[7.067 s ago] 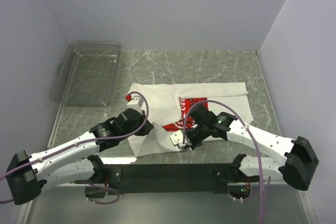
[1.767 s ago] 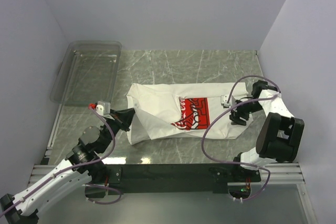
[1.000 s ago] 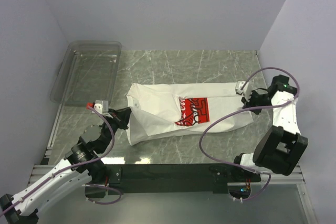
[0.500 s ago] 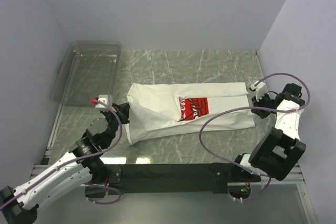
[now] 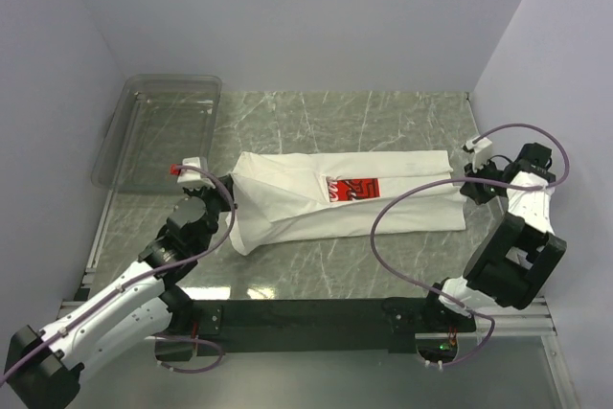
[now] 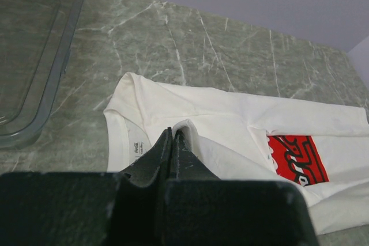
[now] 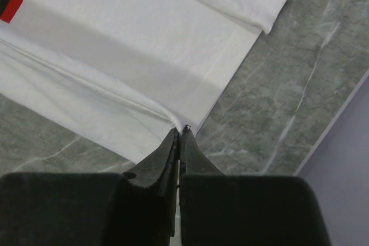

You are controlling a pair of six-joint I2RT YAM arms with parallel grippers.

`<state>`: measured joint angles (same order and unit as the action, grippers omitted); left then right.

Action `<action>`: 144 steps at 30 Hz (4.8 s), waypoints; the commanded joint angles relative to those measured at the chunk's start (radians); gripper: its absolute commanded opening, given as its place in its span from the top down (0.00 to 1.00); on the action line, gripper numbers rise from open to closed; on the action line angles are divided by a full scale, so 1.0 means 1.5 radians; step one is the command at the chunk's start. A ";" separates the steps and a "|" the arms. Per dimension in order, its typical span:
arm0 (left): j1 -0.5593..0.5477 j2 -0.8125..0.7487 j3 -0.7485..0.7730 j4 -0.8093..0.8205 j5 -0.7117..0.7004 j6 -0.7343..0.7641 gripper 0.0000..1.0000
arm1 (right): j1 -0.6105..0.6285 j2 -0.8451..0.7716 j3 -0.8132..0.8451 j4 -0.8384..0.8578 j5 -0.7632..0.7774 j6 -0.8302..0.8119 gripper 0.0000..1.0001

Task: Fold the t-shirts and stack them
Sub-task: Fold the tshirt

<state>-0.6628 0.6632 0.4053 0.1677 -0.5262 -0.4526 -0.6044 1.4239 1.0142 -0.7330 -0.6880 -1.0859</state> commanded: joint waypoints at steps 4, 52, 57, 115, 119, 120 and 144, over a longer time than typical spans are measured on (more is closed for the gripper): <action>0.037 0.061 0.047 0.082 0.060 0.028 0.99 | 0.023 0.030 0.041 0.050 -0.013 0.036 1.00; 0.214 0.429 0.207 0.136 0.281 0.064 1.00 | 0.073 0.164 0.094 0.104 0.073 0.149 1.00; 0.220 0.457 0.227 0.129 0.280 0.064 1.00 | 0.083 0.174 0.089 0.115 0.082 0.159 1.00; 0.239 0.352 0.315 -0.098 0.319 -0.015 0.28 | 0.130 0.045 0.051 0.066 0.074 0.167 0.40; 0.239 0.190 0.192 -0.201 0.378 -0.102 0.24 | 0.121 0.018 -0.015 0.002 0.086 0.109 0.40; 0.238 0.158 0.145 -0.232 0.389 -0.133 0.22 | 0.113 0.009 -0.028 0.004 0.097 0.105 0.40; 0.228 0.221 0.002 -0.217 0.415 -0.253 0.42 | -0.010 0.063 -0.060 0.003 0.112 0.125 0.40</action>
<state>-0.3176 0.9760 0.3931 -0.2176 0.0841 -0.8330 -0.6056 1.5085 0.9211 -0.7372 -0.5175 -0.8986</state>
